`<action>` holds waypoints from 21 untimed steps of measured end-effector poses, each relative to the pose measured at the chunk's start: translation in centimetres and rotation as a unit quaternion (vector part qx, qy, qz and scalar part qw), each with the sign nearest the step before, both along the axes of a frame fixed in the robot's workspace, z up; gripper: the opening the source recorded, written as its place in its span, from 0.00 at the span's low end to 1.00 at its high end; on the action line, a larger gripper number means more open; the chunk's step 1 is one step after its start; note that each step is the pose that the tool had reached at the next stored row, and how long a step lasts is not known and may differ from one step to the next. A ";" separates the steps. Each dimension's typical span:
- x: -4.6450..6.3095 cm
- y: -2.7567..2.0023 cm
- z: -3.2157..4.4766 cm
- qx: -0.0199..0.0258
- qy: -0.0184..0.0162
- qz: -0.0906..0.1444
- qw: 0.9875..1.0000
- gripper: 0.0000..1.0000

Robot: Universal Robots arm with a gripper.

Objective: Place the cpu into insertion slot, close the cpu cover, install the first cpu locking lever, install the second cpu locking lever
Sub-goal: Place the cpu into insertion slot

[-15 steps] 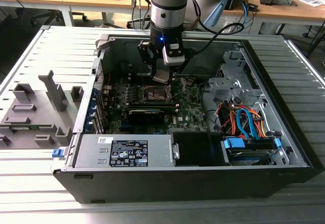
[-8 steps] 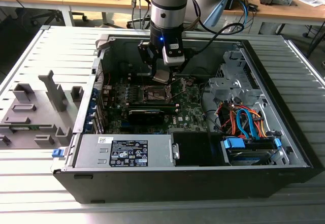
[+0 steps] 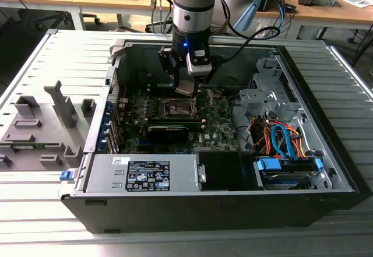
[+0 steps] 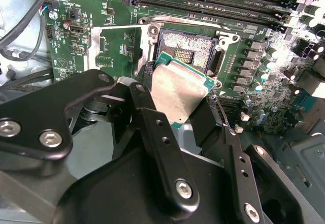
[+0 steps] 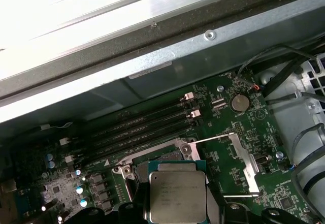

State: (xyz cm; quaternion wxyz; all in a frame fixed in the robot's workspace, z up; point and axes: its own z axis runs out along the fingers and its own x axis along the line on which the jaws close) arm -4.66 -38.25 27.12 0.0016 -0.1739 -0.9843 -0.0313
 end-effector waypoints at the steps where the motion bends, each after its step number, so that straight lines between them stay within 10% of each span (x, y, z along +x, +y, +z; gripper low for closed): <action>1: 0.0 0.00 0.00 0.000 0.000 0.000 1.000 0.54; 21: 0.0 0.00 -0.02 -0.002 0.000 -0.006 1.000 0.54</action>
